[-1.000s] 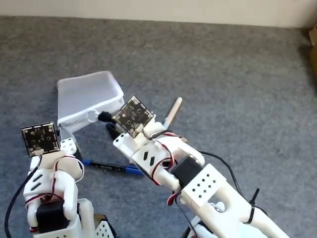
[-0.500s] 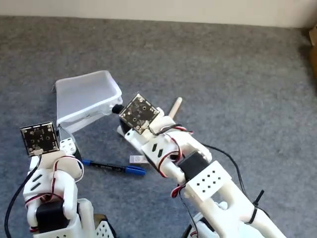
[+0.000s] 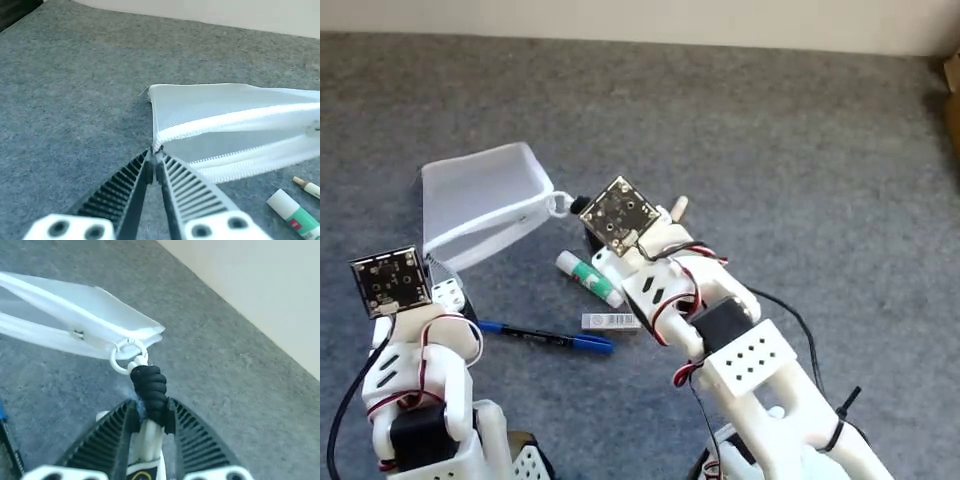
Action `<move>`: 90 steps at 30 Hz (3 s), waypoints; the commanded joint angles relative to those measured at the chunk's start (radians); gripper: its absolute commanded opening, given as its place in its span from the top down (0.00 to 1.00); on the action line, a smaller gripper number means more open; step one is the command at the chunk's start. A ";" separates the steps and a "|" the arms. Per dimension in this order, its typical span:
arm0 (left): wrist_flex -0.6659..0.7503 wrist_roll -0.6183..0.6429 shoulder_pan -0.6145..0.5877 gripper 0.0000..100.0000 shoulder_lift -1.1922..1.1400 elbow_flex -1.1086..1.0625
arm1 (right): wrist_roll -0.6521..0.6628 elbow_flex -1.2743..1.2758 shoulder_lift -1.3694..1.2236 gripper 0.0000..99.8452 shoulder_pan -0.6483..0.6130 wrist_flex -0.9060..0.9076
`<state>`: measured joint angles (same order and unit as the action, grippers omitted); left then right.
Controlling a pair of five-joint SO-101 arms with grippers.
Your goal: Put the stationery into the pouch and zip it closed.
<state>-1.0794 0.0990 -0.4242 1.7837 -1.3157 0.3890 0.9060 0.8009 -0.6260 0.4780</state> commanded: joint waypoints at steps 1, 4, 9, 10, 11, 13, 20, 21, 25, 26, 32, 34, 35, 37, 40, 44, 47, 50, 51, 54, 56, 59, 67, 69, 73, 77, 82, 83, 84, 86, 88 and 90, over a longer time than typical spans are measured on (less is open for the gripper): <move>0.018 0.003 -0.022 0.99 -0.016 0.010 | 0.009 -0.022 0.033 1.00 -0.007 0.087; 0.018 0.003 -0.021 0.98 -0.016 0.010 | 0.008 -0.030 0.071 1.00 -0.050 0.105; 0.018 0.006 0.030 0.86 -0.024 -0.004 | 0.008 -0.024 0.243 1.00 -0.111 0.191; 0.020 0.005 0.044 0.85 -0.024 -0.008 | 0.008 -0.024 0.282 1.00 -0.120 0.214; 0.023 0.005 0.051 0.84 -0.024 -0.013 | 0.008 -0.024 0.317 1.00 -0.130 0.231; 0.025 0.003 0.058 0.84 -0.024 -0.018 | 0.011 -0.024 0.377 1.00 -0.142 0.243; 0.025 0.002 0.059 0.84 -0.024 -0.019 | 0.012 -0.007 0.417 1.00 -0.156 0.246; 0.025 0.002 0.059 0.84 -0.024 -0.019 | 0.012 0.001 0.420 1.00 -0.157 0.246; 0.025 0.002 0.059 0.84 -0.024 -0.019 | 0.012 0.004 0.420 1.00 -0.157 0.246; 0.025 0.002 0.059 0.84 -0.024 -0.019 | 0.012 0.004 0.420 1.00 -0.157 0.246; 0.025 0.000 0.059 0.85 -0.025 -0.021 | 0.012 0.004 0.420 1.00 -0.157 0.246; 0.025 0.000 0.059 0.91 -0.025 -0.021 | 0.012 0.004 0.420 1.00 -0.157 0.246; 0.025 0.000 0.059 0.95 -0.025 -0.019 | 0.012 0.004 0.420 1.00 -0.157 0.246; 0.035 -0.014 0.059 1.00 -0.025 -0.018 | 0.012 0.004 0.418 1.00 -0.157 0.246; 0.037 -0.029 0.059 0.99 -0.025 -0.019 | 0.012 0.004 0.415 1.00 -0.157 0.246; 0.032 -0.029 0.059 0.99 -0.025 -0.010 | 0.008 0.004 0.415 0.99 -0.157 0.246; 0.029 -0.032 0.059 0.99 -0.027 0.021 | 0.008 0.004 0.415 0.94 -0.157 0.249; -0.006 -0.034 0.059 0.99 -0.027 0.058 | 0.008 0.001 0.414 0.81 -0.157 0.303; -0.012 -0.034 0.059 0.99 -0.027 0.068 | 0.008 -0.002 0.414 0.77 -0.157 0.328; -0.014 -0.034 0.061 0.99 -0.028 0.082 | 0.008 -0.010 0.412 0.74 -0.157 0.392; -0.014 -0.034 0.065 0.99 -0.028 0.082 | 0.006 -0.036 0.412 0.74 -0.156 0.397; -0.021 -0.052 0.090 0.99 -0.028 0.084 | 0.006 -0.053 0.412 0.74 -0.156 0.397; -0.063 -0.057 0.097 0.99 -0.028 0.142 | -0.058 -0.070 0.305 0.74 -0.151 0.394; -0.078 -0.057 0.097 0.99 -0.030 0.166 | -0.066 -0.107 0.229 0.74 -0.151 0.394; -0.104 -0.060 0.097 0.99 -0.030 0.197 | -0.158 -0.171 0.107 0.74 -0.122 0.395; -0.110 -0.060 0.096 0.99 -0.039 0.203 | -0.219 -0.211 0.056 0.74 -0.070 0.395; -0.110 -0.060 0.093 0.99 -0.213 0.286 | -0.241 -0.229 0.027 0.74 -0.033 0.392; -0.110 -0.060 0.093 0.99 -0.262 0.309 | -0.241 -0.229 0.021 0.74 -0.028 0.392; -0.110 -0.060 0.093 0.99 -0.309 0.334 | -0.241 -0.229 0.013 0.74 -0.024 0.390; -0.112 -0.057 0.093 0.99 -0.392 0.375 | -0.241 -0.243 -0.005 0.74 -0.022 0.390; -0.112 -0.057 0.093 0.99 -0.458 0.409 | -0.242 -0.262 -0.035 0.74 -0.013 0.395; -0.112 -0.055 0.093 0.99 -0.503 0.433 | -0.262 -0.282 -0.073 0.74 0.005 0.395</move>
<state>-1.1868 0.0468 -0.3475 1.3633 -0.9659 0.1573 0.7096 0.7580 -0.6536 0.8723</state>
